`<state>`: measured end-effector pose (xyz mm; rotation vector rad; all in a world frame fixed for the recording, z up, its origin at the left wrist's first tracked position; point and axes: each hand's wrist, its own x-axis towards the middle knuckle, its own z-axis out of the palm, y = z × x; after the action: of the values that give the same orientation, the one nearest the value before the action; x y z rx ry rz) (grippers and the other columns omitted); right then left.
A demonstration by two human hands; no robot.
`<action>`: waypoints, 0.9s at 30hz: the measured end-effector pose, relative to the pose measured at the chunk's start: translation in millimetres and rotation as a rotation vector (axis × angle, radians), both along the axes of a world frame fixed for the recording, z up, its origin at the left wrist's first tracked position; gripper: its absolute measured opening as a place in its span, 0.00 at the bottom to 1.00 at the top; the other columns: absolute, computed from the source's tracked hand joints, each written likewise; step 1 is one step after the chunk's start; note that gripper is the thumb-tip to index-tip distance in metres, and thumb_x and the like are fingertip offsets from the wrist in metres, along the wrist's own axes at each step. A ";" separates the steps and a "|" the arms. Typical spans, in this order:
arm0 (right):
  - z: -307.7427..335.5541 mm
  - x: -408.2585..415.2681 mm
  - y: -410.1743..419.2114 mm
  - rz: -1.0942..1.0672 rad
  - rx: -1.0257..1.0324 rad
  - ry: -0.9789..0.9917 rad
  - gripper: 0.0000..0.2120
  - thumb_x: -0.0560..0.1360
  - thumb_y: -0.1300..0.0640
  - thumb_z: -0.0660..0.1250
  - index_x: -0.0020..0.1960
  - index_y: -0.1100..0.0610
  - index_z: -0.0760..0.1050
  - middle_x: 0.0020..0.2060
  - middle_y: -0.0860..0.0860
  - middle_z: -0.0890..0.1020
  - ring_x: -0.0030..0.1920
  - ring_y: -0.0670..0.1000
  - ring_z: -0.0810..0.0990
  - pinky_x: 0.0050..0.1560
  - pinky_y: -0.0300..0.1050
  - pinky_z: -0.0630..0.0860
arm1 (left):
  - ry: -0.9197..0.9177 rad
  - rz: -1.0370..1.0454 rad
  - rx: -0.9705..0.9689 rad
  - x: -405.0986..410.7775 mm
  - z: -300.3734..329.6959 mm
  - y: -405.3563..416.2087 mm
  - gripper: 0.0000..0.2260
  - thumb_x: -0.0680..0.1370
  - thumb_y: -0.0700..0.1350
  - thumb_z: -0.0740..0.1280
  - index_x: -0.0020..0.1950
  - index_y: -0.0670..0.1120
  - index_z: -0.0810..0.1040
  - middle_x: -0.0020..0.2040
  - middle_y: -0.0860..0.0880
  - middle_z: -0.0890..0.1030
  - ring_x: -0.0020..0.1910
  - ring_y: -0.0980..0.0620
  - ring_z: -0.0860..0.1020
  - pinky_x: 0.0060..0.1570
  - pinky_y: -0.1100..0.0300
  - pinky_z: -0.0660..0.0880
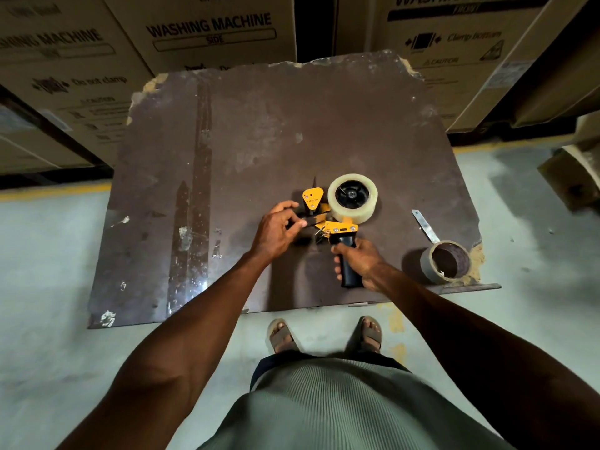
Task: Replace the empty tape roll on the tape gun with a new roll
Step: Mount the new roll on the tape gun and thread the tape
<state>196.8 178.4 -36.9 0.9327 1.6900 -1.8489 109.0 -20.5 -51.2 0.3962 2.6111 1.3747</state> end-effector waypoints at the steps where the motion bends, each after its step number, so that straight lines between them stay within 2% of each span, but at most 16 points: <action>1: 0.3 -0.7 0.6 0.011 0.001 -0.003 0.06 0.78 0.62 0.67 0.43 0.59 0.76 0.30 0.55 0.78 0.27 0.55 0.76 0.30 0.47 0.77 | -0.012 0.004 0.006 -0.1 0.5 0.6 0.07 0.75 0.43 0.74 0.39 0.47 0.79 0.63 0.47 0.80 0.55 0.50 0.80 0.55 0.50 0.79; 5: -1.6 -1.0 4.2 0.019 -0.007 -0.017 0.04 0.78 0.61 0.68 0.44 0.58 0.76 0.31 0.55 0.79 0.28 0.54 0.77 0.31 0.47 0.77 | -0.047 0.022 0.016 2.7 -1.6 0.5 0.06 0.75 0.42 0.73 0.39 0.48 0.79 0.58 0.49 0.82 0.54 0.52 0.81 0.54 0.53 0.80; 8: -4.0 -1.9 6.2 0.013 -0.005 -0.023 0.04 0.77 0.60 0.70 0.47 0.58 0.74 0.30 0.55 0.80 0.28 0.54 0.77 0.30 0.47 0.77 | -0.055 0.038 0.037 8.2 -3.5 1.5 0.06 0.76 0.42 0.72 0.39 0.49 0.79 0.50 0.52 0.83 0.46 0.53 0.82 0.48 0.56 0.79; 11: -3.4 -2.6 6.7 0.019 -0.007 -0.017 0.05 0.76 0.61 0.70 0.47 0.58 0.73 0.30 0.55 0.79 0.27 0.54 0.76 0.29 0.46 0.76 | -0.064 0.045 0.045 14.3 -6.5 -0.8 0.05 0.76 0.41 0.72 0.41 0.42 0.81 0.47 0.51 0.84 0.45 0.52 0.83 0.46 0.57 0.80; 14: -4.5 -1.9 10.7 0.046 -0.003 -0.015 0.06 0.75 0.60 0.71 0.49 0.58 0.75 0.31 0.54 0.80 0.27 0.54 0.77 0.30 0.47 0.77 | -0.095 0.041 0.041 17.6 -11.8 -3.2 0.05 0.77 0.42 0.71 0.43 0.41 0.80 0.49 0.51 0.84 0.47 0.51 0.83 0.48 0.55 0.79; 17: -4.1 -2.1 13.0 0.075 0.012 -0.018 0.07 0.76 0.59 0.71 0.50 0.58 0.74 0.31 0.54 0.80 0.28 0.54 0.78 0.30 0.47 0.77 | -0.103 0.012 0.027 21.9 -13.4 -5.6 0.05 0.79 0.42 0.68 0.44 0.44 0.76 0.55 0.49 0.83 0.51 0.49 0.82 0.50 0.53 0.77; 21: 0.8 -3.6 16.7 0.129 0.023 -0.019 0.06 0.77 0.60 0.70 0.49 0.58 0.73 0.33 0.55 0.79 0.27 0.53 0.77 0.29 0.45 0.77 | -0.103 -0.028 -0.014 27.9 -8.7 -7.1 0.06 0.81 0.42 0.66 0.45 0.44 0.73 0.61 0.52 0.78 0.51 0.46 0.80 0.47 0.53 0.75; 25: 0.2 -5.2 22.1 0.177 0.061 -0.018 0.07 0.76 0.59 0.70 0.50 0.58 0.73 0.34 0.55 0.79 0.28 0.52 0.77 0.28 0.45 0.76 | -0.122 -0.051 -0.022 26.4 -7.3 -10.7 0.06 0.81 0.43 0.65 0.45 0.45 0.71 0.63 0.46 0.80 0.56 0.50 0.79 0.48 0.55 0.74; 27: -0.2 -5.7 21.4 0.182 0.084 -0.021 0.07 0.77 0.58 0.70 0.50 0.58 0.73 0.33 0.55 0.79 0.27 0.52 0.76 0.28 0.44 0.76 | -0.115 -0.059 -0.039 25.7 -9.5 -13.8 0.06 0.81 0.43 0.65 0.45 0.46 0.70 0.62 0.45 0.81 0.55 0.51 0.80 0.46 0.57 0.72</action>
<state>191.0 199.8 -37.1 0.7986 1.7889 -1.6562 134.7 -34.2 -60.7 0.3744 2.5083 1.2866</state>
